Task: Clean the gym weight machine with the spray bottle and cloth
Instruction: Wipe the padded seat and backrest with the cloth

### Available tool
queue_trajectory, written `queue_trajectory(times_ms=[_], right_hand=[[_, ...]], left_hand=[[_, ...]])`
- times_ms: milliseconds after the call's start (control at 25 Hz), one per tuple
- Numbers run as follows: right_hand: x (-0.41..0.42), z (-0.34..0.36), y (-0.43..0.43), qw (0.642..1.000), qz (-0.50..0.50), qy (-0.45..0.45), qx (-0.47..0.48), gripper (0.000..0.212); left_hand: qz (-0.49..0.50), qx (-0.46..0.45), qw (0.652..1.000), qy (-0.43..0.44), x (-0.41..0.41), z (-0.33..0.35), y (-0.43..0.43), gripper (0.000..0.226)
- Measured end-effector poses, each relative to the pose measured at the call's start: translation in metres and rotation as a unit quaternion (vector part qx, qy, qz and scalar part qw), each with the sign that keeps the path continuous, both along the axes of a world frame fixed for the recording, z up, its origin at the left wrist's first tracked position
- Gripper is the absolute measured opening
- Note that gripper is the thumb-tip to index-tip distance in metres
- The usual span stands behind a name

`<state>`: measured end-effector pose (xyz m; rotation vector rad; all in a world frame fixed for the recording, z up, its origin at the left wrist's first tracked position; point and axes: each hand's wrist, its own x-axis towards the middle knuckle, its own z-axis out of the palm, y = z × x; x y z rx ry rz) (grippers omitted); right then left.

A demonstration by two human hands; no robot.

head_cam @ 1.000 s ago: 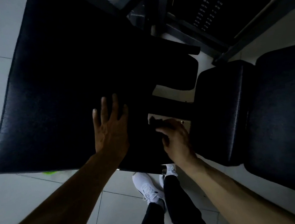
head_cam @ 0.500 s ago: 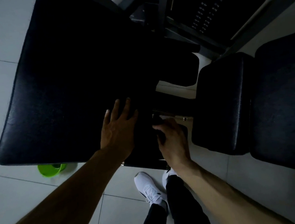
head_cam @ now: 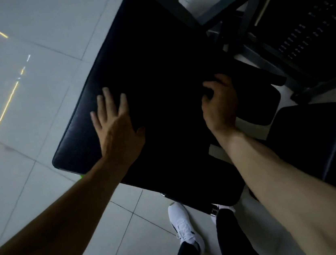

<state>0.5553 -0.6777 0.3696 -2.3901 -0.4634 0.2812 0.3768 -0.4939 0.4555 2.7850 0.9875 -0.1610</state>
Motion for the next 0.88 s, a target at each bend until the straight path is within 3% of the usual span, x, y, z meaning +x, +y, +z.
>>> queue_trajectory(times_ms=[120, 200, 280, 360, 480, 560, 600, 680, 800, 880], right_hand=[[-0.074, 0.018, 0.021, 0.983, 0.16, -0.082, 0.023, 0.042], [-0.119, 0.021, 0.026, 0.943, 0.316, -0.1, 0.039, 0.043], [-0.107, 0.019, 0.033, 0.902, 0.408, -0.119, 0.067, 0.034], [-0.061, 0.015, 0.05, 0.901, 0.401, -0.151, 0.067, 0.028], [0.016, 0.018, 0.078, 0.97, 0.203, -0.133, 0.031, 0.034], [0.028, 0.025, 0.094, 0.99, 0.108, -0.089, 0.027, 0.035], [0.015, 0.027, 0.099, 0.988, 0.114, -0.102, 0.033, 0.036], [-0.036, 0.03, 0.102, 0.965, 0.218, -0.136, 0.058, 0.034], [-0.096, 0.031, 0.096, 0.891, 0.42, -0.146, 0.093, 0.029], [-0.073, 0.032, 0.107, 0.858, 0.476, -0.173, 0.083, 0.034]], left_hand=[[0.112, -0.002, 0.994, 0.019, 0.001, 0.011, 0.023, 0.116], [0.175, -0.025, 0.983, 0.047, 0.003, 0.015, 0.039, 0.121], [0.208, -0.058, 0.975, 0.056, -0.001, 0.017, 0.055, 0.128], [0.208, -0.08, 0.973, 0.059, -0.006, 0.017, 0.063, 0.133], [0.208, -0.063, 0.974, 0.063, -0.005, 0.019, 0.066, 0.121], [0.229, -0.067, 0.97, 0.039, 0.0, 0.022, 0.073, 0.097], [0.238, -0.072, 0.968, 0.032, 0.002, 0.023, 0.077, 0.086], [0.247, -0.075, 0.965, 0.037, 0.003, 0.028, 0.083, 0.075], [0.255, -0.06, 0.963, 0.055, 0.004, 0.03, 0.082, 0.079], [0.257, -0.047, 0.963, 0.059, 0.006, 0.029, 0.078, 0.084]])
